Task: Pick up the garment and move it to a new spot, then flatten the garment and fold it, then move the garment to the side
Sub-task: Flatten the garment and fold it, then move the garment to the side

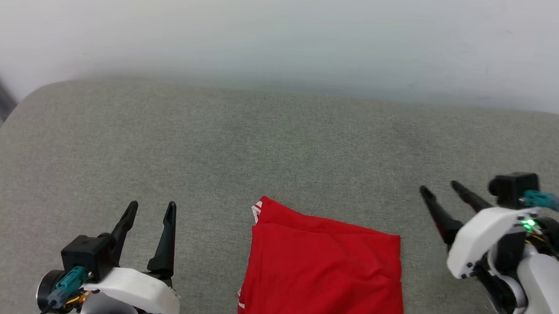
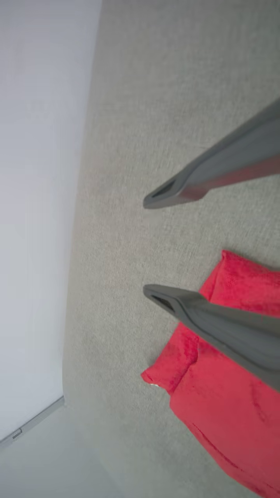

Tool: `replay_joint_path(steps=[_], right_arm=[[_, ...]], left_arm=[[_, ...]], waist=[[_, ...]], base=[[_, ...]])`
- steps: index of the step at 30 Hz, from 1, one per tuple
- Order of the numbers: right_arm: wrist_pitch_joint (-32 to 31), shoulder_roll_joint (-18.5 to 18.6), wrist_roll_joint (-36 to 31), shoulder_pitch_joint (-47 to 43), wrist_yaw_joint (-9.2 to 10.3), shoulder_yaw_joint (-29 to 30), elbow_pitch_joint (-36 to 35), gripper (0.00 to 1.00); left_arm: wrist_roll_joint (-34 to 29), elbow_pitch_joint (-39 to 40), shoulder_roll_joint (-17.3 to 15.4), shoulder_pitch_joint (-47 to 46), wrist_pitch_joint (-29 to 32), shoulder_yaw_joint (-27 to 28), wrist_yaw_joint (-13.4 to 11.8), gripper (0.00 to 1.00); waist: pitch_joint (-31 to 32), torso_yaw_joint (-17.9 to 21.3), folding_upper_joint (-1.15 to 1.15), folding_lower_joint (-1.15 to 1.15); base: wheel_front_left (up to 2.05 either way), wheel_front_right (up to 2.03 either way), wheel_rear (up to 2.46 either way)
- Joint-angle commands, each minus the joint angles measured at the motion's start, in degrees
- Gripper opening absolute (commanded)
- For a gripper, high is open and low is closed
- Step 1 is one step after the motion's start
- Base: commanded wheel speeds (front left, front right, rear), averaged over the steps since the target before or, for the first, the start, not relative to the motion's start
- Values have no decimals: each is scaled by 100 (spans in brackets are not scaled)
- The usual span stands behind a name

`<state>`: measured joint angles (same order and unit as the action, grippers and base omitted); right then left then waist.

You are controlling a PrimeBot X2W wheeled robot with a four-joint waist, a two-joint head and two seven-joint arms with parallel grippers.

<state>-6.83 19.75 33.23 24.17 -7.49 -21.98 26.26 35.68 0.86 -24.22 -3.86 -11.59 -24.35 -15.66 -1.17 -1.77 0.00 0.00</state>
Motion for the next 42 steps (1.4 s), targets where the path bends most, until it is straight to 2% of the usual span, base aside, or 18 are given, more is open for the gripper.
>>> replay_joint_path(steps=[1,5,9,15,20,25,35,37,38,41,42], right_arm=[[165,25,-169,-142,0,204,-87,100],[844,-96,-762,-645,0,1147,-645,100],[1189,-329,-1163,-1269,1,1797,-1440,100],[1005,-749,-1551,-2249,1,2193,-2487,100],[807,-1119,-1767,-2796,0,2346,-3034,100],[674,-1286,-1814,-2949,0,2390,-3252,100],[437,-1381,-1759,-2947,0,2530,-3342,100],[21,-1418,-1482,-2901,0,2821,-3221,100],[21,-1418,-1482,-2901,0,2821,-3221,100],[-1075,-1169,-842,-2676,0,3217,-2838,100],[-1075,-1169,-842,-2676,0,3217,-2838,100]], left_arm=[[16,-5,-3,47,-43,29,-28,100],[-7,-53,-28,147,-110,96,-81,100],[16,-135,-3,192,-171,147,-82,100],[-133,-233,-29,242,-252,158,-107,100],[-223,-276,-30,264,-291,153,-138,100],[-197,-319,17,287,-312,182,-115,100],[-203,-331,54,284,-333,227,-79,100],[-215,-318,73,244,-339,253,-60,100],[-215,-318,73,244,-339,253,-60,100],[-254,-308,114,126,-348,268,-23,100],[-254,-308,114,126,-348,268,-23,100]], waist=[[31,78,0,0],[79,224,0,0],[157,283,0,0],[208,304,0,0],[205,331,0,0],[201,362,0,0],[195,368,0,0],[175,343,0,0],[175,343,0,0],[119,253,0,0],[119,253,0,0]], base=[[0,0,0],[0,0,0],[0,0,0],[0,0,0],[0,0,0],[0,0,0],[0,0,0],[0,0,0],[0,0,0],[0,0,0],[0,0,0]])
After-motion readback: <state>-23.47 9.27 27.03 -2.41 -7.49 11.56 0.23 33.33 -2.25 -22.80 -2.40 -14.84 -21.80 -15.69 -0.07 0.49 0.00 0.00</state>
